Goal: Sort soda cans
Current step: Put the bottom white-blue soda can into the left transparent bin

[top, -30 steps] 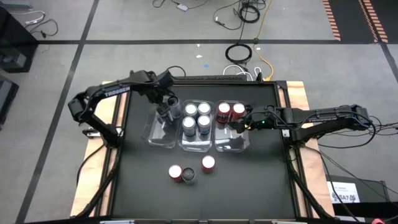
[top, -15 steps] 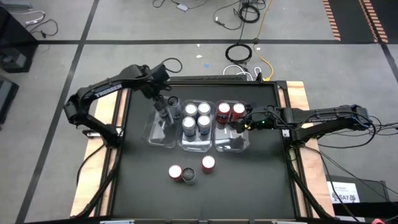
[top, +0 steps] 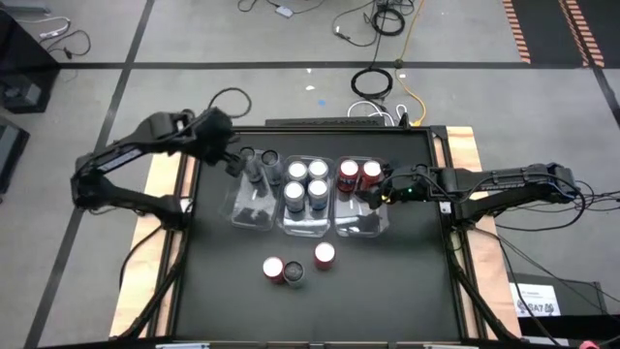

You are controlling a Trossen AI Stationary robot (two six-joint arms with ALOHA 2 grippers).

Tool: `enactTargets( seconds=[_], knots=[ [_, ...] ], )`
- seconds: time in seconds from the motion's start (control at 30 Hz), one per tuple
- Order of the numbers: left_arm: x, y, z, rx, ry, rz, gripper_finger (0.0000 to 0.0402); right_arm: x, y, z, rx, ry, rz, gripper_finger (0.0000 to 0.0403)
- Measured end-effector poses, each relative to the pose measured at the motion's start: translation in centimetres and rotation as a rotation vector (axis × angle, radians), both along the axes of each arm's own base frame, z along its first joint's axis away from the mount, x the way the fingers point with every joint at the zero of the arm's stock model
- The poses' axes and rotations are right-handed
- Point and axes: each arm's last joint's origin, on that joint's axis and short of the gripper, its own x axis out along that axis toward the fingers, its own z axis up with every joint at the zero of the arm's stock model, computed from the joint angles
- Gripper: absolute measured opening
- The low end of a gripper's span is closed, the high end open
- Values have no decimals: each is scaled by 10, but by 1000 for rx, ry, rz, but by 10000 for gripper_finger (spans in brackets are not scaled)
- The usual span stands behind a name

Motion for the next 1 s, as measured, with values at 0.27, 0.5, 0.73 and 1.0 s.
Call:
enactTargets(
  seconds=[0.27, 0.5, 0.73, 1.0],
  knots=[
    [60, -78, 12, -35, -354, -222, 377, -2, 1, -3, -30, 51, 66, 336],
    [117, -135, -4, -111, -320, -310, 377, -5, 2, -7, -30, 107, 128, 336],
    [160, -175, -3, -129, -174, -339, 377, -8, 3, -10, -20, 157, 161, 336],
    [187, -209, -21, -155, -19, -239, 377, -9, 4, -12, -28, 185, 202, 336]
  ],
)
